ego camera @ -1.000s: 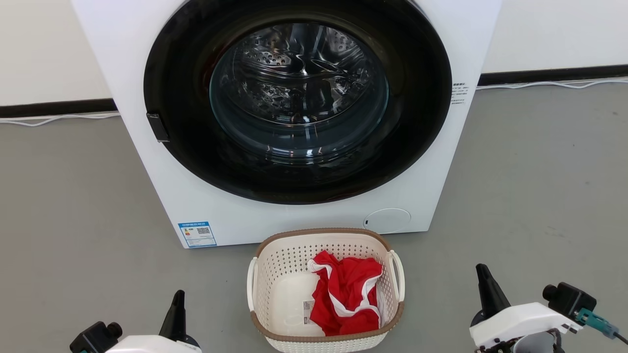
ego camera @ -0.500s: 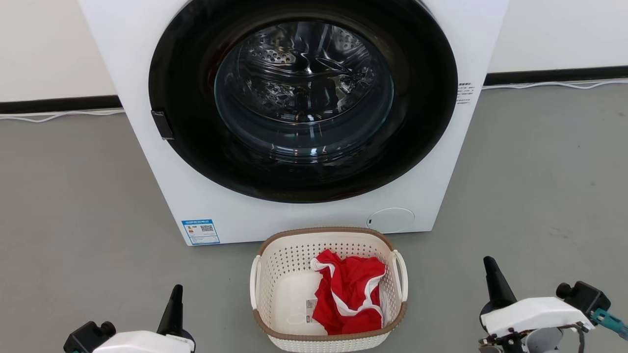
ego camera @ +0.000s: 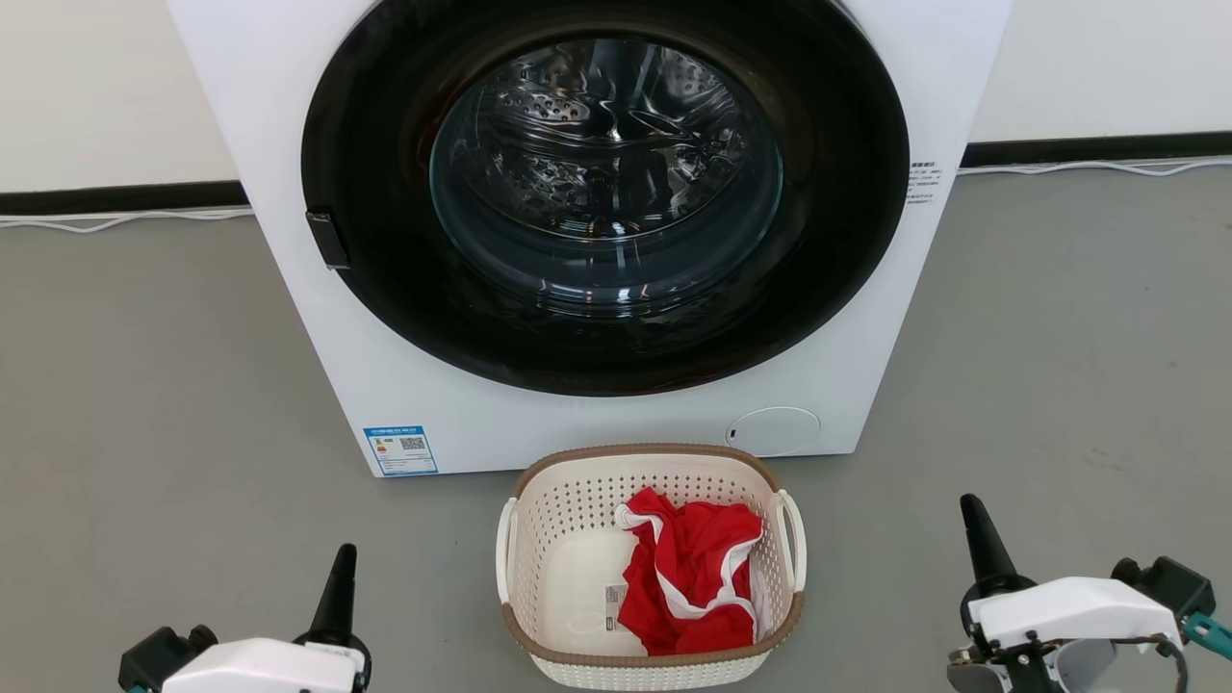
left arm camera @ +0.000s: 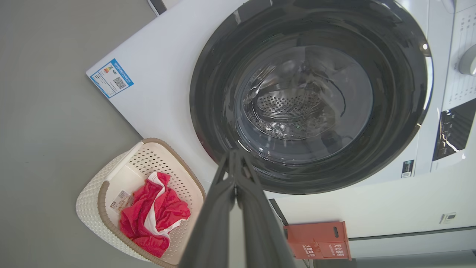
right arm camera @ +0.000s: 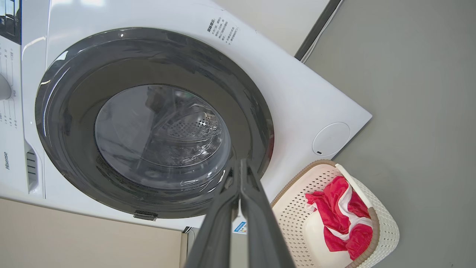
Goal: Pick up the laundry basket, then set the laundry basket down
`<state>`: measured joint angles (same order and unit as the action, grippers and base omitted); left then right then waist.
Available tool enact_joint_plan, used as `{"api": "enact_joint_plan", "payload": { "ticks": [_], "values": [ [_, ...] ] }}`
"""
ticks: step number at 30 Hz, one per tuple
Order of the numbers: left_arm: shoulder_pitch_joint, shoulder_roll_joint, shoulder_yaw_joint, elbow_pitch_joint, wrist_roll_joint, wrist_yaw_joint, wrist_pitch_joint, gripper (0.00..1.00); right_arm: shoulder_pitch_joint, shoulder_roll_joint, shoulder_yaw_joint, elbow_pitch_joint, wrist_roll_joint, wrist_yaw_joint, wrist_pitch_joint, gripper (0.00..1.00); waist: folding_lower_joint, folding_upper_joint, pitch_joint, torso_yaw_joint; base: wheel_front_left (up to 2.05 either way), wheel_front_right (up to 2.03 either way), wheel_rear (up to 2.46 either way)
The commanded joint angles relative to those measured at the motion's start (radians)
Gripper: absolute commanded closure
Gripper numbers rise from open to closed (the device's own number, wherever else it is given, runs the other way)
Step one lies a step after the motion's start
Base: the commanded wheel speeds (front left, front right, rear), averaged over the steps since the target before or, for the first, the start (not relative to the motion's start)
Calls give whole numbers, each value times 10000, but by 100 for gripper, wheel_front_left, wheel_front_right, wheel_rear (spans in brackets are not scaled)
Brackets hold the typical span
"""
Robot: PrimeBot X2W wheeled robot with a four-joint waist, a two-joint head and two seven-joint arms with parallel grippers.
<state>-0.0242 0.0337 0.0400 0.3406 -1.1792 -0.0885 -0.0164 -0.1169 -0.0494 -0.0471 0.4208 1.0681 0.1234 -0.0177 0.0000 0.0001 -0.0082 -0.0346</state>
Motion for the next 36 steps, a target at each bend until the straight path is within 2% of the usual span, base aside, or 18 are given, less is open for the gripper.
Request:
{"api": "enact_joint_plan", "payload": {
  "ticks": [1, 36],
  "values": [
    [-559, 117, 248, -329, -213, -117, 44, 100, -132, -17, 78, -397, 293, 49, 82, 100, 0, -1, 2, 7, 0, 0, 0],
    [-783, 156, 640, -826, -3469, -360, 1044, 100, 45, -10, -513, -1485, 4375, 68, 1059, 100, 0, -1, 91, 277, 0, 0, 0]
  ]
}}
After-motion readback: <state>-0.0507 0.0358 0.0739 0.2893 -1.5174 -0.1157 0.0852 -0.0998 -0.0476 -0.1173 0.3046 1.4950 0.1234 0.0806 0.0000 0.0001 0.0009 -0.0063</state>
